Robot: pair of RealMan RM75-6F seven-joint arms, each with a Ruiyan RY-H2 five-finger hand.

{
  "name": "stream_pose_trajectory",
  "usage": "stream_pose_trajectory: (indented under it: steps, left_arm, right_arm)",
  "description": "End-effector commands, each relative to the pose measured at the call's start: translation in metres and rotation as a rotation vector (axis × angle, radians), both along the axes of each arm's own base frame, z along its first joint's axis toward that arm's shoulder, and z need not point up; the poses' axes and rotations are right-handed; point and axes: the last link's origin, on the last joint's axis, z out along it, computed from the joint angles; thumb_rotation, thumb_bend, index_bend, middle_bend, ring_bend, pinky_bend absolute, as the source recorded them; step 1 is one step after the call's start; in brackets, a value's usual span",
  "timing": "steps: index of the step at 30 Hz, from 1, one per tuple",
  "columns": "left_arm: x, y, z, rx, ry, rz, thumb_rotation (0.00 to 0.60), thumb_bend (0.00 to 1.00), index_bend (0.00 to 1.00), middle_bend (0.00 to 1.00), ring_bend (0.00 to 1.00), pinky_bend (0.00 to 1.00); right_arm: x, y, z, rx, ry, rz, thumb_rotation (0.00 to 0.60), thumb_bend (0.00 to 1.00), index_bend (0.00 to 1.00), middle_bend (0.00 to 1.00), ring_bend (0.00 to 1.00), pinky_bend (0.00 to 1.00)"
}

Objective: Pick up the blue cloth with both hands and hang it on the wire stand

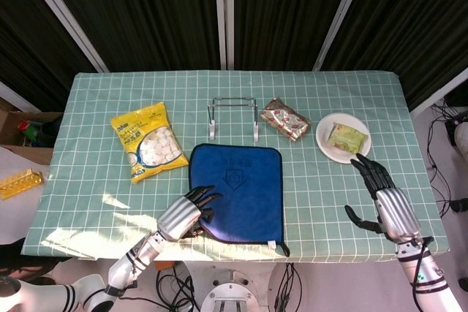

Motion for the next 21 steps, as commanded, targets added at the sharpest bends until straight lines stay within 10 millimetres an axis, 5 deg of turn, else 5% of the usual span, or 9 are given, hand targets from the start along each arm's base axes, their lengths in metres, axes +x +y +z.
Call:
stream_pose_trajectory:
  steps: [1,11,21]
  left_arm:
    - [0.009,0.004,0.001,0.011,-0.005,0.007,0.600,0.45,0.77,0.19,0.07,0.18]
    - [0.034,0.015,0.011,0.046,-0.019,0.030,0.600,0.45,0.80,0.21,0.07,0.18]
    - [0.049,0.025,0.026,0.077,-0.029,0.043,0.600,0.46,0.81,0.21,0.07,0.18]
  right_arm:
    - [-0.029,0.045,-0.010,0.051,0.209,-0.059,0.600,0.30,0.00,0.00,0.00,0.00]
    - [-0.058,0.064,-0.064,0.159,0.284,-0.148,0.600,0.26,0.00,0.00,0.00,0.00]
    - [-0.023,0.042,-0.123,0.190,0.233,-0.069,0.600,0.19,0.00,0.00,0.00,0.00]
